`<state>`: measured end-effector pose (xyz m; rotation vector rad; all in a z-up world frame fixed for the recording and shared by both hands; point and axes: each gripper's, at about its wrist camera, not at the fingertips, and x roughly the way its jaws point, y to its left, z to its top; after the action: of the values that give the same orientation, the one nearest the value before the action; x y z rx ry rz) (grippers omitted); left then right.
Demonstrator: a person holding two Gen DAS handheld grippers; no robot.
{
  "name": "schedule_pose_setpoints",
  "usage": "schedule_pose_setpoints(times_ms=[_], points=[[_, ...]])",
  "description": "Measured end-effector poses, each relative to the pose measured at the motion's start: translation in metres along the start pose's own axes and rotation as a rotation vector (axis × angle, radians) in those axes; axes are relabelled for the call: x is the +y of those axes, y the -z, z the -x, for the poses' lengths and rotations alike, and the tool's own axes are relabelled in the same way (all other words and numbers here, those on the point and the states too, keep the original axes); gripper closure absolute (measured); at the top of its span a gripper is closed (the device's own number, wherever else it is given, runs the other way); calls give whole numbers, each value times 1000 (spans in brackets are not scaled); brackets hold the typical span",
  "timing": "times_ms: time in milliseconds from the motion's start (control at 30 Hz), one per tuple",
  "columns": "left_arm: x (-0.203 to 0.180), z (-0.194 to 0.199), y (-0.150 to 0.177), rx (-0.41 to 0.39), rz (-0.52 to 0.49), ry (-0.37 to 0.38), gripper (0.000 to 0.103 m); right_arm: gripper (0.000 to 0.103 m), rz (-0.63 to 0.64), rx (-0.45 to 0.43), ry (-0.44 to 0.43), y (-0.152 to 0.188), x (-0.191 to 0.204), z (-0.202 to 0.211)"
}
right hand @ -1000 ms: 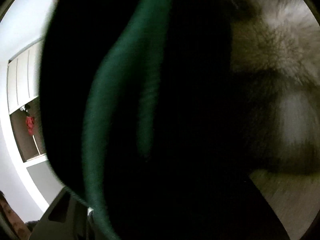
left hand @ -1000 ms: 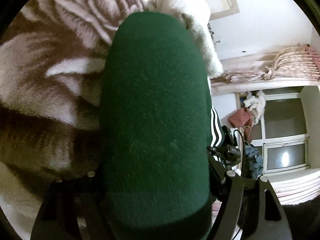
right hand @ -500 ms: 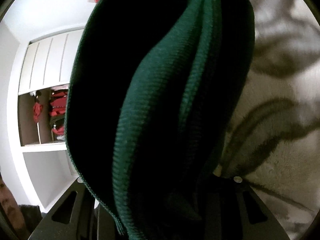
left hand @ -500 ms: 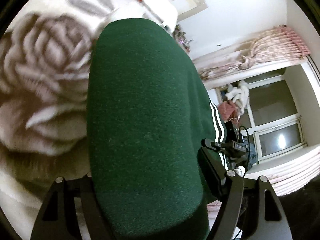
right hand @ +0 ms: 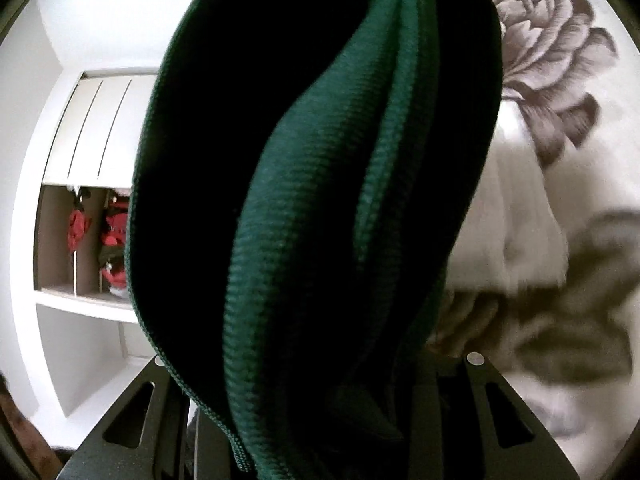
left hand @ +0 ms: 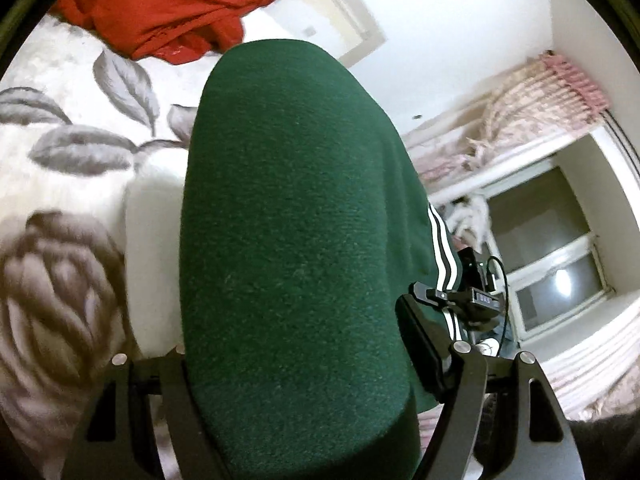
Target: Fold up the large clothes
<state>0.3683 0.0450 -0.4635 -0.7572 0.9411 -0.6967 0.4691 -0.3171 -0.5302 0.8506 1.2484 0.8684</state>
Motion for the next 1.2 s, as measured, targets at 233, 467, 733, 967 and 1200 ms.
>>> schedule_pose_setpoints(times_ms=[233, 467, 733, 967, 1200], points=[[134, -77, -9, 136, 78, -193, 31, 67, -142, 87, 91, -75, -115, -83], [156, -91, 9, 161, 90, -139, 24, 65, -205, 105, 49, -72, -169, -110], [89, -50, -1, 85, 5, -398, 26, 24, -19, 108, 475, -63, -70, -66], [15, -17, 17, -97, -210, -705, 0, 14, 236, -61, 1005, 14, 25, -31], [-56, -5, 56, -118, -293, -904, 0, 12, 251, -184, 1140, 106, 68, -16]])
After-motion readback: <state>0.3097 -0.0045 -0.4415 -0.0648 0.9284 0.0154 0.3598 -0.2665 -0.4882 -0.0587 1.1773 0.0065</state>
